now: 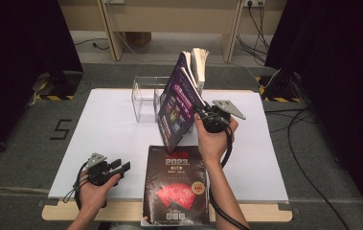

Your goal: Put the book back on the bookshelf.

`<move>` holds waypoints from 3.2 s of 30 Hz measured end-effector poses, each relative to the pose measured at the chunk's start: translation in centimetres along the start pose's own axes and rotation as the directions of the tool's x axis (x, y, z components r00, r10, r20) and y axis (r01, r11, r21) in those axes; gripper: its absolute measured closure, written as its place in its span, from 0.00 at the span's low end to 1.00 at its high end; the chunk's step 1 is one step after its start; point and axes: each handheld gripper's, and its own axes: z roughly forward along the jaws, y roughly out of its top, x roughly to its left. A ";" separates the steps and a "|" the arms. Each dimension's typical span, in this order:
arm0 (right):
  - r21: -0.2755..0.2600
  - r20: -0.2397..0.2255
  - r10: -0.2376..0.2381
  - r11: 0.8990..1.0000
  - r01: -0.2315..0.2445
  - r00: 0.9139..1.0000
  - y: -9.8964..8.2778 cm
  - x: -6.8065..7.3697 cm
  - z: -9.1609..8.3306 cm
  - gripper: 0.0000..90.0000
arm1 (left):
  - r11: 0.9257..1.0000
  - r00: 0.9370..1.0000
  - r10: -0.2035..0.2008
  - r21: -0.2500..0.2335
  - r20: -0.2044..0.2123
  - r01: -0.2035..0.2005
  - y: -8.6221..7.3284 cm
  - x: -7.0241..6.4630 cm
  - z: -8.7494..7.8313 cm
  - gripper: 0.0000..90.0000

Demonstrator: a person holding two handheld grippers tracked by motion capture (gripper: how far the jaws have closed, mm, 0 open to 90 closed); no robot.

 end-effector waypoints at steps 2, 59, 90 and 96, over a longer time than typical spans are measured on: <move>0.003 -0.004 0.002 1.000 -0.002 1.000 0.1 0.1 0.2 0.73 | 1.000 1.000 -0.001 0.000 0.001 0.001 0.0 0.0 0.0 0.58; -0.080 -0.023 -0.061 0.995 0.059 0.998 5.6 5.5 3.6 0.94 | 1.000 1.000 0.006 0.002 0.003 -0.006 -0.1 0.1 0.0 0.58; -0.124 -0.003 -0.032 0.992 0.031 0.999 7.5 5.8 7.8 0.94 | 1.000 1.000 0.009 0.002 0.000 -0.009 -0.2 0.3 0.0 0.58; -0.133 0.008 -0.017 0.991 0.017 1.000 7.8 5.5 8.4 0.94 | 1.000 1.000 0.010 0.003 0.001 -0.010 -0.1 0.4 0.0 0.58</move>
